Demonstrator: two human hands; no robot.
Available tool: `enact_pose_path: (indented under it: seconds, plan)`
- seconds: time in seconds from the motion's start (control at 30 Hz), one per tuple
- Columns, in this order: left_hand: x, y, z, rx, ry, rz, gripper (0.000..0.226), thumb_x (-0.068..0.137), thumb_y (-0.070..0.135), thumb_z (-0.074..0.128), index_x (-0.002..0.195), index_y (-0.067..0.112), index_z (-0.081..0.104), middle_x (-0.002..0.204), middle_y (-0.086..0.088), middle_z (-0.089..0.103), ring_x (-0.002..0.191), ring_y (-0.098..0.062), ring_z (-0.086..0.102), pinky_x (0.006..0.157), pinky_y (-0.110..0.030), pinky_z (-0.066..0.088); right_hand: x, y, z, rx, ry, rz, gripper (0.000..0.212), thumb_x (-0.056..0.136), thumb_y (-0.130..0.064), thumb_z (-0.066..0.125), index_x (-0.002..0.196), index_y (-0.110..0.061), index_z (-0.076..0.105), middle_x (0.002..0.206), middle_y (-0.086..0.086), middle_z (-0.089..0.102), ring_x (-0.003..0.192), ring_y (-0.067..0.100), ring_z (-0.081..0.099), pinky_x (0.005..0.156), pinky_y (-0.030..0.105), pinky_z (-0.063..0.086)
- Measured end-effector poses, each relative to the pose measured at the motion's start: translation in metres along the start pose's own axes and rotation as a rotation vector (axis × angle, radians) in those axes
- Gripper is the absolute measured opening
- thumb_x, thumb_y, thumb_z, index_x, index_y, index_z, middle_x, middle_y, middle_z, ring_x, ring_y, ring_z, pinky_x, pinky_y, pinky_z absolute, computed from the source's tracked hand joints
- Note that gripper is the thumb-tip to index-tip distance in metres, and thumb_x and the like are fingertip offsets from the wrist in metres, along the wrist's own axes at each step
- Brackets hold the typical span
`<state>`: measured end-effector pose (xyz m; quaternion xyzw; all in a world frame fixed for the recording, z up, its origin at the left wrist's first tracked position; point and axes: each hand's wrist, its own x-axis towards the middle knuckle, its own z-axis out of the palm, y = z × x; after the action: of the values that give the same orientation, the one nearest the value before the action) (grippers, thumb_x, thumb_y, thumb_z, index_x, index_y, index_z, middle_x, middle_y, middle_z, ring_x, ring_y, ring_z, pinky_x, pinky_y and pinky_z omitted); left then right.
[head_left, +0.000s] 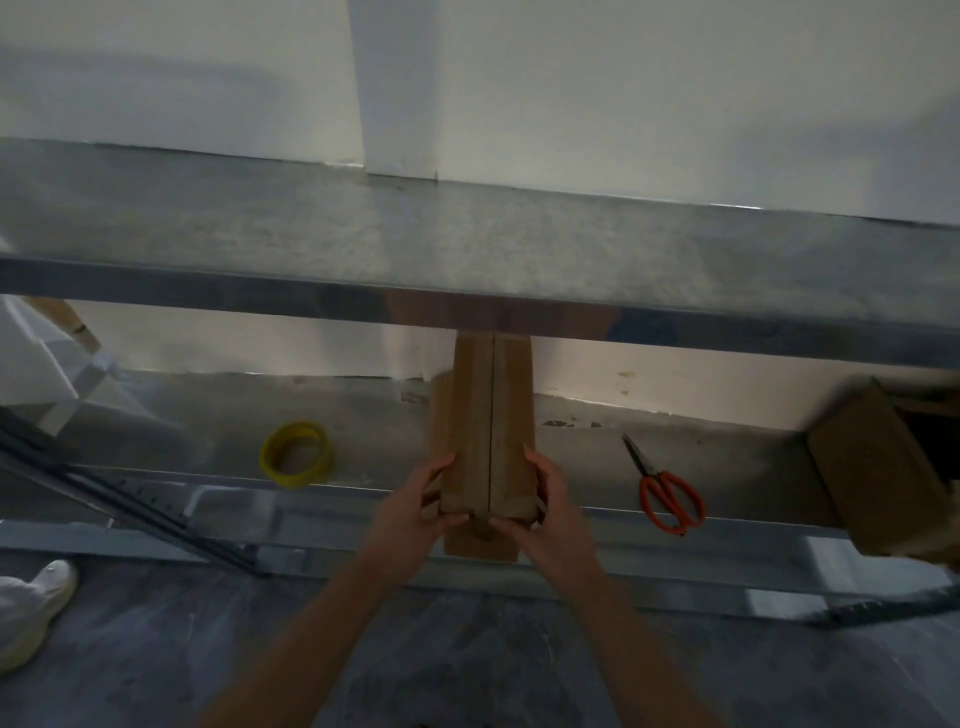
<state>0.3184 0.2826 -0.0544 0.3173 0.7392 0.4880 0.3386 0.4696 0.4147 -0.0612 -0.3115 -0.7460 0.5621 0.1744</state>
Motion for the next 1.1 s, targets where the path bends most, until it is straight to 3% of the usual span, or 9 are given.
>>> enact_pose_path:
  seconds: [0.13, 0.23, 0.3, 0.37, 0.43, 0.67, 0.83, 0.93, 1.1]
  plan:
    - [-0.011, -0.003, 0.004, -0.035, 0.009, -0.013, 0.069, 0.08, 0.009, 0.075, 0.133, 0.039, 0.043, 0.122, 0.027, 0.05, 0.103, 0.015, 0.052, 0.08, -0.005, 0.046, -0.011, 0.004, 0.0, 0.038, 0.019, -0.01, 0.092, 0.068, -0.048, 0.084, 0.142, -0.05, 0.03, 0.136, -0.034, 0.042, 0.121, -0.009, 0.05, 0.095, 0.019, 0.05]
    - [-0.012, 0.001, 0.001, 0.009, -0.002, 0.015, 0.068, 0.082, 0.018, 0.074, 0.136, 0.043, 0.041, 0.124, 0.033, 0.047, 0.107, 0.019, 0.051, 0.082, -0.003, 0.045, -0.012, 0.001, -0.005, 0.037, 0.034, 0.002, 0.097, 0.062, -0.065, 0.081, 0.142, -0.057, 0.028, 0.137, -0.035, 0.041, 0.12, -0.014, 0.047, 0.091, 0.01, 0.048]
    - [-0.007, 0.005, 0.001, 0.037, -0.017, 0.033, 0.069, 0.082, 0.017, 0.073, 0.137, 0.042, 0.039, 0.123, 0.034, 0.046, 0.105, 0.022, 0.049, 0.082, -0.002, 0.043, -0.007, -0.002, -0.006, 0.033, 0.023, 0.017, 0.099, 0.064, -0.056, 0.084, 0.145, -0.052, 0.027, 0.139, -0.026, 0.043, 0.121, -0.011, 0.047, 0.095, 0.016, 0.049]
    - [0.001, 0.009, 0.001, 0.047, -0.018, 0.043, 0.072, 0.083, 0.012, 0.072, 0.14, 0.039, 0.037, 0.124, 0.028, 0.047, 0.105, 0.017, 0.052, 0.086, -0.003, 0.042, -0.001, -0.003, -0.004, 0.03, 0.022, 0.018, 0.097, 0.071, -0.033, 0.086, 0.149, -0.038, 0.027, 0.144, -0.013, 0.043, 0.124, -0.006, 0.047, 0.102, 0.028, 0.05]
    - [0.009, 0.012, 0.002, 0.032, -0.032, 0.038, 0.075, 0.083, 0.008, 0.071, 0.144, 0.033, 0.035, 0.13, 0.018, 0.046, 0.11, 0.009, 0.051, 0.091, -0.007, 0.042, 0.006, -0.005, -0.004, 0.011, 0.028, 0.007, 0.095, 0.074, -0.022, 0.085, 0.149, -0.031, 0.028, 0.146, -0.008, 0.039, 0.123, -0.01, 0.044, 0.105, 0.029, 0.047]
    - [0.014, -0.004, 0.008, -0.029, -0.054, 0.021, 0.083, 0.082, 0.002, 0.071, 0.146, 0.037, 0.031, 0.137, 0.012, 0.044, 0.106, 0.015, 0.052, 0.089, -0.009, 0.046, 0.011, 0.009, -0.004, 0.001, 0.014, 0.008, 0.096, 0.071, -0.022, 0.087, 0.147, -0.032, 0.029, 0.141, -0.015, 0.043, 0.124, -0.012, 0.045, 0.103, 0.023, 0.046]
    - [0.004, -0.017, 0.011, 0.04, -0.102, 0.031, 0.088, 0.082, 0.0, 0.071, 0.146, 0.039, 0.026, 0.146, -0.003, 0.041, 0.124, -0.01, 0.051, 0.099, -0.024, 0.048, -0.001, 0.027, 0.001, -0.064, 0.018, 0.001, 0.099, 0.069, -0.015, 0.089, 0.14, -0.043, 0.026, 0.14, -0.012, 0.042, 0.127, 0.002, 0.047, 0.097, 0.022, 0.051]
    - [0.004, -0.02, 0.008, 0.078, -0.082, 0.065, 0.09, 0.081, 0.003, 0.073, 0.143, 0.043, 0.024, 0.147, -0.004, 0.039, 0.124, -0.01, 0.05, 0.095, -0.017, 0.047, -0.006, 0.028, 0.002, -0.135, 0.022, -0.036, 0.103, 0.07, -0.017, 0.088, 0.144, -0.042, 0.022, 0.148, -0.005, 0.038, 0.13, 0.003, 0.044, 0.102, 0.019, 0.045]
    - [0.0, -0.024, 0.0, 0.249, -0.067, 0.168, 0.094, 0.079, 0.018, 0.077, 0.148, 0.043, 0.019, 0.155, 0.0, 0.026, 0.135, -0.02, 0.04, 0.106, -0.039, 0.044, -0.014, 0.026, 0.004, -0.2, 0.027, -0.066, 0.1, 0.074, -0.026, 0.085, 0.148, -0.041, 0.02, 0.158, -0.001, 0.028, 0.143, 0.015, 0.031, 0.111, 0.048, 0.04]
